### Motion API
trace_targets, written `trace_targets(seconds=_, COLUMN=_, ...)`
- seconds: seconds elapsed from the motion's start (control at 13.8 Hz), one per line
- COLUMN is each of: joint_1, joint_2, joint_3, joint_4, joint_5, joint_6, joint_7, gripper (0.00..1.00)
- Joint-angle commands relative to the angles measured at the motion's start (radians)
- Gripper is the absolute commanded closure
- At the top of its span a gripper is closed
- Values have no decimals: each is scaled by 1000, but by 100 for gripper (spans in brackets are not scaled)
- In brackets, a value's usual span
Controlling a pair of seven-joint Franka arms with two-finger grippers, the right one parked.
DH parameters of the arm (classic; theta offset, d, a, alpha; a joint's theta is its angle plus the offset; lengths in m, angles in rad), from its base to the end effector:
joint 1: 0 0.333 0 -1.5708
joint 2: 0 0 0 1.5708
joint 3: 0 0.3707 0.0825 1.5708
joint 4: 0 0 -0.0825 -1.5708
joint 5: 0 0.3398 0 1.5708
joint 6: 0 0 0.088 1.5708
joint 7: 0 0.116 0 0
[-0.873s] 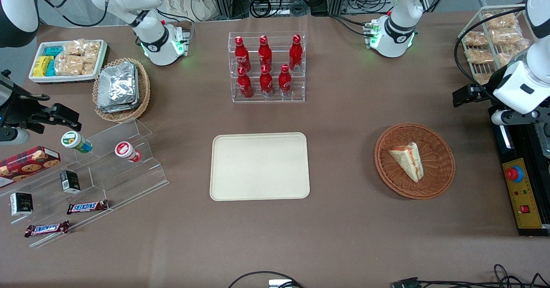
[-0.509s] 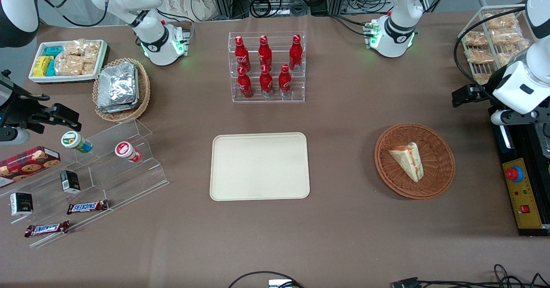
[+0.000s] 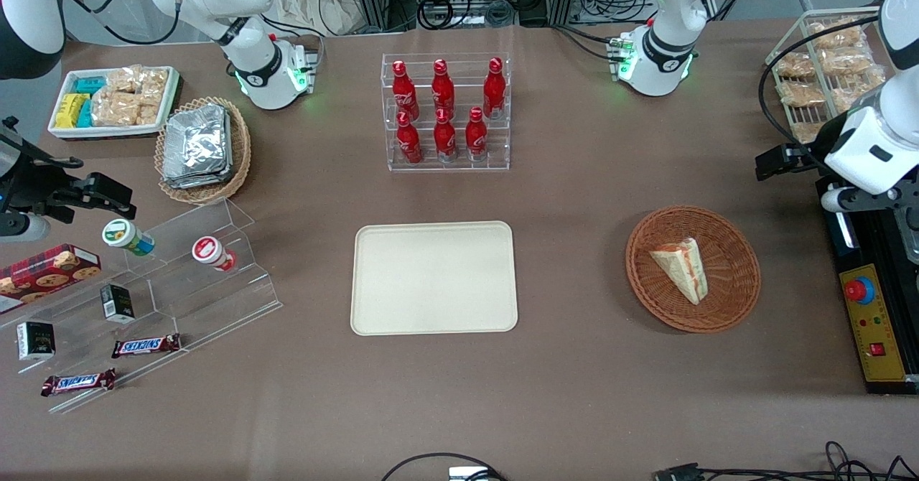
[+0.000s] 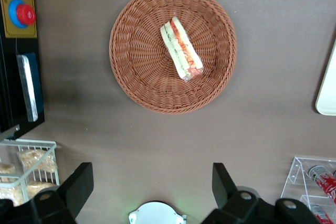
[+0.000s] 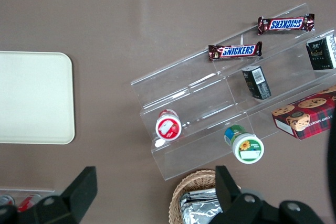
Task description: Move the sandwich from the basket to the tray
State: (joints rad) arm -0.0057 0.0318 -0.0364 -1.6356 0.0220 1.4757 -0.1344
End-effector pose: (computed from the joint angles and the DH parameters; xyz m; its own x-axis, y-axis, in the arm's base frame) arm 0.5044 -0.0182 0.6196 0.9780 0.0948 -0.1860 0.0877 -0.9951 -0.0461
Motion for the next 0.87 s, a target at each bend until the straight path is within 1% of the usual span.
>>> trace_targets(seconds=0.0, joint_1=-2, joint_2=23, joint_3=7, joint_4=-32, joint_5=-13, joint_6=9, joint_7=-74, gripper=0)
trace_targets(seconds=0.29, joint_1=-2, joint_2=129, joint_3=9, joint_4=-43, joint_5=-17, joint_6=21, joint_7=-220, gripper=1)
trace_targets(seconds=0.51, joint_1=22, joint_2=216, joint_3=10, joint_4=-43, joint_5=-80, joint_6=107, joint_7=-361, gripper=2)
trace_targets(seconds=0.8, joint_1=23, joint_2=330, joint_3=10, joint_4=-69, joint_5=-80, joint_6=256, joint_7=-425, gripper=2)
